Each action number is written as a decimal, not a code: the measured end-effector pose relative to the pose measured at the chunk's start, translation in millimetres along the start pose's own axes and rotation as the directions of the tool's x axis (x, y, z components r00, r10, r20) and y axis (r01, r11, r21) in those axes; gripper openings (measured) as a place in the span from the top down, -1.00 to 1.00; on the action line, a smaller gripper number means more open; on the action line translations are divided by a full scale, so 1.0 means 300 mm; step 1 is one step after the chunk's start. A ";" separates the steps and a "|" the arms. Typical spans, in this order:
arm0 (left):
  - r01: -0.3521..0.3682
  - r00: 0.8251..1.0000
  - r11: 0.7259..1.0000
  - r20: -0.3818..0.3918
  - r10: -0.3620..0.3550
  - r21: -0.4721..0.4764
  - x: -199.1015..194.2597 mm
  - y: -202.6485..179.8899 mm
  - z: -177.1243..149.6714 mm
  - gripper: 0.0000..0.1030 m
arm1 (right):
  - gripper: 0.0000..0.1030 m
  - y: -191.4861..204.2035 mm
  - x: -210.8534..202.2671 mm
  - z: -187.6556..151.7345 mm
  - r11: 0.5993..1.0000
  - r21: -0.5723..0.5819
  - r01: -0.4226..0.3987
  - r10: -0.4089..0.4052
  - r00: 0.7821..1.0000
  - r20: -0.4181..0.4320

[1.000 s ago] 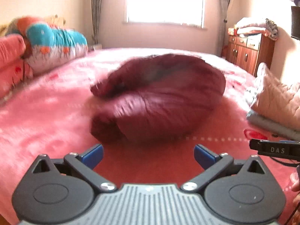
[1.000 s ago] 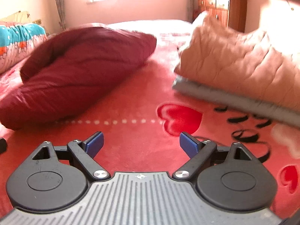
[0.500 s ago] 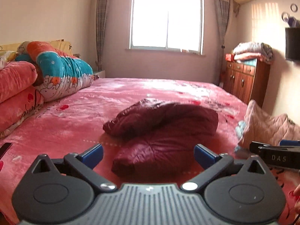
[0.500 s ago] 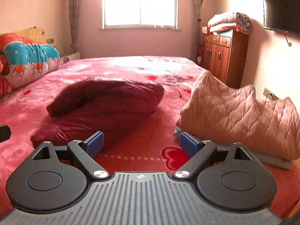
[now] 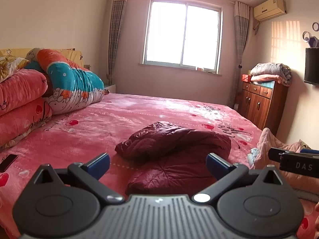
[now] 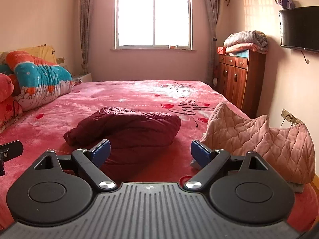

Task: Fold large clothes
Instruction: 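Move both open grippers toward the bundled maroon puffer jacket, then grasp the bundled maroon puffer jacket with the left gripper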

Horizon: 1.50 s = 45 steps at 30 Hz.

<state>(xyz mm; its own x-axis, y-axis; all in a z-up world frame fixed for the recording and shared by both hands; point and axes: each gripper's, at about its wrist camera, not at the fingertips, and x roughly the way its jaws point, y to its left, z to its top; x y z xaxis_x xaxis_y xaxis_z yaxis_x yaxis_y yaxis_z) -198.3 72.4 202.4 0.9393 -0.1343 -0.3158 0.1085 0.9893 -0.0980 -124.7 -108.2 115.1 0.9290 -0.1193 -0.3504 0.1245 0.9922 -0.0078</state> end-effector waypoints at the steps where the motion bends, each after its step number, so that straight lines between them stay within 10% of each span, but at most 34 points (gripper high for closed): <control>1: 0.001 1.000 1.000 0.002 -0.001 0.000 -0.005 0.000 0.002 -0.99 | -1.00 0.001 -0.002 -0.003 1.000 -0.003 0.001 -0.001 1.000 0.006; 45: 0.034 0.997 0.999 -0.068 -0.032 0.038 0.073 -0.049 -0.032 -0.99 | -1.00 0.000 -0.061 -0.012 0.999 0.039 0.030 -0.031 0.999 0.015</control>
<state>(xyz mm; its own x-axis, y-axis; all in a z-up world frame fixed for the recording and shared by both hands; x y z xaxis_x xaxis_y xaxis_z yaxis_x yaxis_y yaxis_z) -182.3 54.5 187.9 0.9112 -0.1691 -0.3757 0.1527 0.9856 -0.0732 -143.0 -105.9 118.1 0.9299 -0.1502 -0.3358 0.1657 0.9860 0.0179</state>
